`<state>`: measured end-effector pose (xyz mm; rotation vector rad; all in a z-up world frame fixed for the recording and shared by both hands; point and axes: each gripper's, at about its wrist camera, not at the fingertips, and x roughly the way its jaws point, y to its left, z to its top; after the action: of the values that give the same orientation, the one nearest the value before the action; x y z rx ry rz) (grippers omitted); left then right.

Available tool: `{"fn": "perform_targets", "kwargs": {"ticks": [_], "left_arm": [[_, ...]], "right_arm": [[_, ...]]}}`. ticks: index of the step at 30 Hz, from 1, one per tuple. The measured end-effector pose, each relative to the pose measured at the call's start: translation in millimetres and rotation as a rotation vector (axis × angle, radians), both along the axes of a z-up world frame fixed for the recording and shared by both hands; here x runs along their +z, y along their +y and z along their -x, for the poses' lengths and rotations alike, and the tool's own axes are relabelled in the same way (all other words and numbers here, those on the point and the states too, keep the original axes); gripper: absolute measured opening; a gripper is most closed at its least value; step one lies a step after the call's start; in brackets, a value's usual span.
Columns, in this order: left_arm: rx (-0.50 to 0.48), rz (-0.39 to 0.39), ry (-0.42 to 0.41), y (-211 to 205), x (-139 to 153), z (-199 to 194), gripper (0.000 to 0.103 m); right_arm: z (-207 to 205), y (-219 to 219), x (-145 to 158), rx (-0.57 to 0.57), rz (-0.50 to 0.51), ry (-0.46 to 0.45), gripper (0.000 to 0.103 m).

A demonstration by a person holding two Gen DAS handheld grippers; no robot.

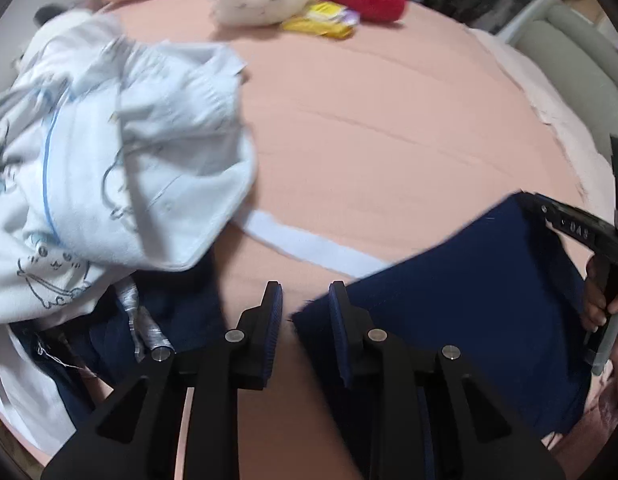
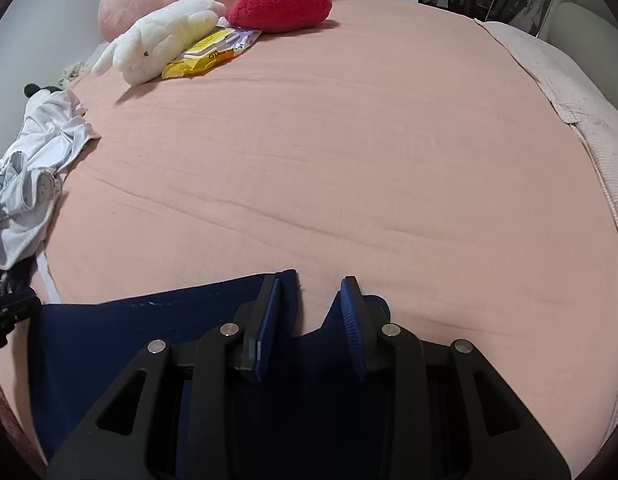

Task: Fold clothes

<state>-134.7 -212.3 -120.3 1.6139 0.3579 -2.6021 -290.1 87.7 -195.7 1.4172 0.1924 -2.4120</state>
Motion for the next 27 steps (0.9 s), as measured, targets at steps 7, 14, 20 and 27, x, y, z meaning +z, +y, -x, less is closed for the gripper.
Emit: {"fn": "perform_targets", "kwargs": {"ticks": [7,14,20,27], "left_arm": [[-0.185,-0.156,0.020,56.3,5.3,-26.6,0.027],[-0.241,-0.262,-0.045,123.0,-17.5,-51.9,0.027],[-0.220,-0.245,-0.027,133.6,-13.1,-72.7,0.027],[-0.195,-0.295,0.016,113.9,0.3,-98.1,0.029]], "right_arm": [[-71.7,30.1,58.7,-0.037,0.061,0.041,0.039],[-189.4,121.5,47.2,-0.169,0.131,-0.065,0.041],[-235.2,168.0,7.2,-0.311,0.104,-0.134,0.041],[-250.5,188.9,19.2,-0.388,0.168,-0.093,0.063]]}}
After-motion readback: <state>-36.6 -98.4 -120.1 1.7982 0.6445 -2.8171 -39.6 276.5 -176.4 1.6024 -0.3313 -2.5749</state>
